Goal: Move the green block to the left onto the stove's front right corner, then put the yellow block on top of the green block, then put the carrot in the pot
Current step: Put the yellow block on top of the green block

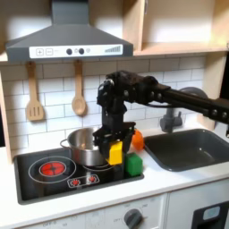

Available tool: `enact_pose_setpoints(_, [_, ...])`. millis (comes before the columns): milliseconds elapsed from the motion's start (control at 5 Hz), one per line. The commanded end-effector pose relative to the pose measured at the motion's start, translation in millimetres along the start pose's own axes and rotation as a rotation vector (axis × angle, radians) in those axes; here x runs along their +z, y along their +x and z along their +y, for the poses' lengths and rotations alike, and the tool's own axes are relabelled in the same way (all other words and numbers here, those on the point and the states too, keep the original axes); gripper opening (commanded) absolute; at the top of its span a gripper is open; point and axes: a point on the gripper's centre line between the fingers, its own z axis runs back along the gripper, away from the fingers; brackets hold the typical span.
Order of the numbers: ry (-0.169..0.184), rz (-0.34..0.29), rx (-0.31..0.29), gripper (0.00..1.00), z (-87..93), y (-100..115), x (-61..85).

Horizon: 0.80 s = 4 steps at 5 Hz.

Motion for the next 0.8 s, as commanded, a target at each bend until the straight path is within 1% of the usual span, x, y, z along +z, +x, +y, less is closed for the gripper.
enact_pose_setpoints(0, [-0.005,0.008,-0.045,0.0,-14.6,-5.3,-3.8])
enact_pose_setpoints(400, [-0.012,0.015,-0.068,0.0,-27.2,-6.4,-6.3])
enact_pose_setpoints(600, [-0.013,0.005,-0.076,0.0,-33.1,-4.3,-4.3])
